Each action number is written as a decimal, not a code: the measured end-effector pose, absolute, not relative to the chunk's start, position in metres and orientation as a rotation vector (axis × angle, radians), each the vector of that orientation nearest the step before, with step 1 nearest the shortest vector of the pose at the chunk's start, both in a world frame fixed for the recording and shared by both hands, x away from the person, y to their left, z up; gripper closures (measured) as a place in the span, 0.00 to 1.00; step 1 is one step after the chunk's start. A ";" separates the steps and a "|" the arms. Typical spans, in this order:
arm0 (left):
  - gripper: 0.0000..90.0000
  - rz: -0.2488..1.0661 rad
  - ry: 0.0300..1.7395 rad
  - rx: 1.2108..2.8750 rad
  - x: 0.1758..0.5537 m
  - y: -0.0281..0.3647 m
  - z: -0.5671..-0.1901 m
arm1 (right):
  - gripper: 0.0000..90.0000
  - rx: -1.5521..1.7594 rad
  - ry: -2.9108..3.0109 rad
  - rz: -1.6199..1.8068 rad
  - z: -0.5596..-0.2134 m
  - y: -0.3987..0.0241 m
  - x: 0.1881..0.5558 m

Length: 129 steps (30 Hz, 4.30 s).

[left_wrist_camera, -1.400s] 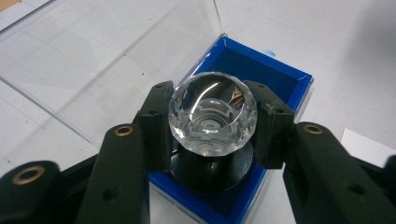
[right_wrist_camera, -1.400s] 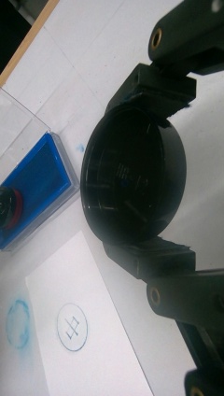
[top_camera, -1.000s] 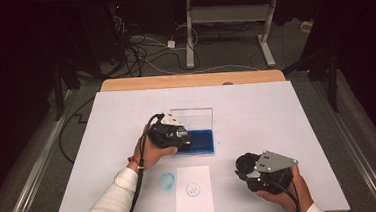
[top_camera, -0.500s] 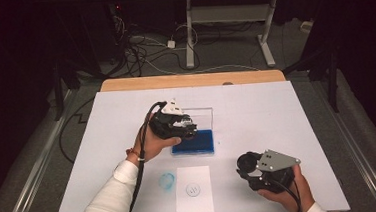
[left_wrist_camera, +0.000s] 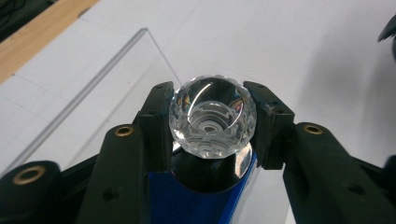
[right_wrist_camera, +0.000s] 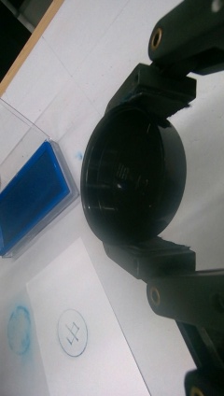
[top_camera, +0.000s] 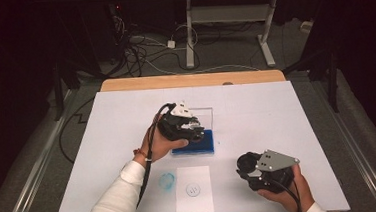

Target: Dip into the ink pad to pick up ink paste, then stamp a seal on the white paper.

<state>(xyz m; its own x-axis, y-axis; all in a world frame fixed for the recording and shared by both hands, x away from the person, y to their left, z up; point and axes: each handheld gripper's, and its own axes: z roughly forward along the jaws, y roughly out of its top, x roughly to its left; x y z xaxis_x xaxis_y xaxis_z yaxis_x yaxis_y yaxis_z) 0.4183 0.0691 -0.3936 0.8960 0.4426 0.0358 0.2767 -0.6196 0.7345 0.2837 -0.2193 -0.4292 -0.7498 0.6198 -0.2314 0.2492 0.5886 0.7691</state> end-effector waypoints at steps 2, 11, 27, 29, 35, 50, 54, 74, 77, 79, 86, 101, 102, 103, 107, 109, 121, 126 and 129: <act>0.60 0.272 0.514 2.294 0.419 0.066 -0.401 | 0.43 0.694 2.340 1.021 -0.430 -0.219 0.284; 0.60 0.246 0.550 2.329 0.427 0.063 -0.427 | 0.43 0.695 2.346 1.016 -0.431 -0.219 0.285; 0.60 0.219 0.583 2.266 0.428 0.066 -0.437 | 0.43 0.687 2.356 1.010 -0.433 -0.217 0.285; 0.60 0.219 0.585 2.269 0.427 0.066 -0.437 | 0.43 0.685 2.357 1.009 -0.433 -0.216 0.284; 0.60 0.240 0.586 2.276 0.426 0.064 -0.437 | 0.43 0.693 2.360 1.008 -0.433 -0.216 0.286; 0.60 0.243 0.581 2.294 0.426 0.064 -0.436 | 0.43 0.690 2.362 1.009 -0.433 -0.216 0.285; 0.60 0.245 0.579 2.299 0.426 0.063 -0.436 | 0.43 0.689 2.360 1.011 -0.434 -0.216 0.285; 0.60 0.266 0.572 2.321 0.425 0.061 -0.433 | 0.43 0.690 2.355 1.012 -0.433 -0.217 0.285; 0.60 0.262 0.560 2.309 0.423 0.063 -0.430 | 0.43 0.689 2.356 1.011 -0.433 -0.218 0.286; 0.60 0.274 0.550 2.300 0.420 0.064 -0.426 | 0.43 0.697 2.354 1.012 -0.433 -0.219 0.286; 0.60 0.294 0.535 2.242 0.412 0.078 -0.411 | 0.43 0.702 2.328 1.024 -0.431 -0.220 0.286; 0.60 0.330 0.507 2.173 0.384 0.115 -0.394 | 0.43 0.712 2.321 1.034 -0.430 -0.221 0.289; 0.60 0.334 0.501 2.176 0.382 0.117 -0.393 | 0.43 0.708 2.321 1.034 -0.430 -0.221 0.290; 0.60 0.341 0.500 2.179 0.380 0.119 -0.393 | 0.43 0.708 2.318 1.037 -0.429 -0.221 0.290; 0.60 0.349 0.497 2.176 0.373 0.127 -0.389 | 0.43 0.699 2.317 1.040 -0.428 -0.221 0.289; 0.60 0.345 0.492 2.170 0.370 0.131 -0.386 | 0.43 0.703 2.314 1.045 -0.427 -0.221 0.289; 0.60 0.348 0.469 2.170 0.353 0.141 -0.377 | 0.43 0.697 2.310 1.056 -0.426 -0.221 0.290; 0.60 0.355 0.454 2.159 0.347 0.145 -0.373 | 0.43 0.692 2.306 1.057 -0.425 -0.221 0.290; 0.60 0.354 0.441 2.155 0.342 0.146 -0.370 | 0.43 0.690 2.306 1.056 -0.425 -0.220 0.289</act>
<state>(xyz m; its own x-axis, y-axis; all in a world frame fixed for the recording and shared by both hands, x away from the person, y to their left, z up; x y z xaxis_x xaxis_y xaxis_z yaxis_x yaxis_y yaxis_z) 0.3417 0.1456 -0.3703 0.8962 0.4343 0.0907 0.1826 -0.5474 0.8167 0.2892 -0.2204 -0.4247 -0.7421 0.6282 -0.2338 0.2334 0.5692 0.7884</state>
